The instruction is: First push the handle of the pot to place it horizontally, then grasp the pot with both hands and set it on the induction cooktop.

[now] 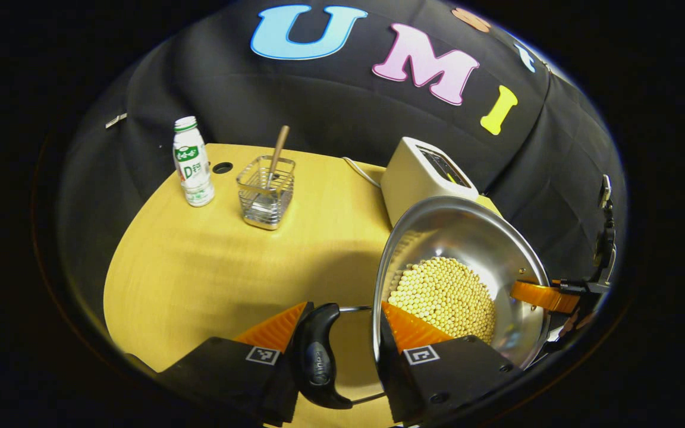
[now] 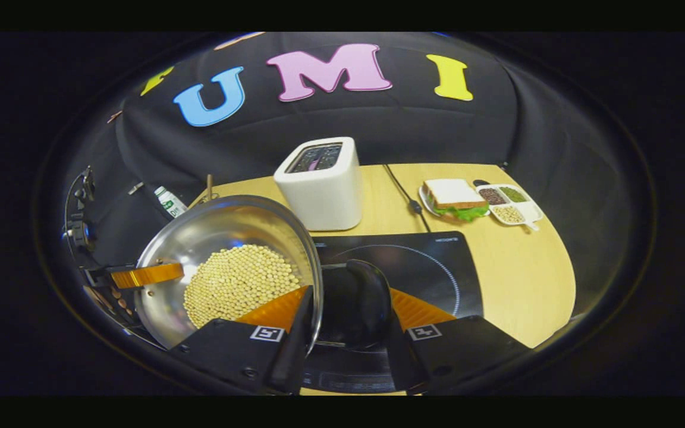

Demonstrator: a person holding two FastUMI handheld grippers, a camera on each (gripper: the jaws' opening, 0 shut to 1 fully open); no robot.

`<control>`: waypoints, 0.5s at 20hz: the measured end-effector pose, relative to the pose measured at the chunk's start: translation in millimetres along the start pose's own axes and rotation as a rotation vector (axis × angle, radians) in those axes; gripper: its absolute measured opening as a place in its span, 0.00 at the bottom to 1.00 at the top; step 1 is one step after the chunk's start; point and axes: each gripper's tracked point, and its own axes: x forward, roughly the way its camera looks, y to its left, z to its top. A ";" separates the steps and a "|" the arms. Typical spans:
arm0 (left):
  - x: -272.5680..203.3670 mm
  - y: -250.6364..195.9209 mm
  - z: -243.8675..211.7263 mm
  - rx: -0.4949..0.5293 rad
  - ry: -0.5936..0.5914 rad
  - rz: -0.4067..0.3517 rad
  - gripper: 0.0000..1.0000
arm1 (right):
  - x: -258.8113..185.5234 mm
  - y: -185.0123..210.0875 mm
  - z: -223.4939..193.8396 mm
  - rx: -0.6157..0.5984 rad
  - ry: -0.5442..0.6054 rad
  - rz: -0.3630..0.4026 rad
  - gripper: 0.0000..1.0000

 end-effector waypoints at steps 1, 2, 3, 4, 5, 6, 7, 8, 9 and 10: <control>3.6 -9.1 0.7 0.006 -0.002 -0.001 0.61 | 0.1 -9.6 0.1 0.000 0.003 -0.002 0.60; 7.5 -18.4 0.1 0.011 -0.002 -0.002 0.61 | -0.4 -19.6 1.3 0.002 0.004 -0.005 0.60; 10.5 -28.3 -1.2 0.013 -0.001 -0.003 0.61 | -1.3 -29.2 1.7 0.006 0.006 -0.008 0.60; 14.6 -36.4 -2.1 0.011 0.000 -0.005 0.61 | -1.6 -39.5 3.5 0.008 0.006 -0.011 0.60; 18.8 -45.9 -3.0 0.010 0.000 -0.007 0.61 | -1.3 -48.3 3.9 0.008 0.005 -0.013 0.60; 22.3 -54.2 -4.1 0.008 0.001 -0.009 0.61 | -1.3 -57.9 5.9 0.008 0.003 -0.015 0.60; 25.6 -63.5 -5.6 0.006 0.004 -0.010 0.61 | -1.9 -67.3 5.7 0.010 0.005 -0.016 0.60; 28.2 -71.5 -6.6 0.005 0.005 -0.010 0.61 | -2.3 -76.9 6.2 0.013 0.006 -0.016 0.60; 32.1 -78.7 -8.0 0.005 0.005 -0.009 0.61 | -1.2 -84.8 6.1 0.014 0.006 -0.016 0.60; 34.6 -85.7 -8.0 0.007 0.004 -0.008 0.61 | -0.5 -92.4 5.9 0.015 0.007 -0.017 0.60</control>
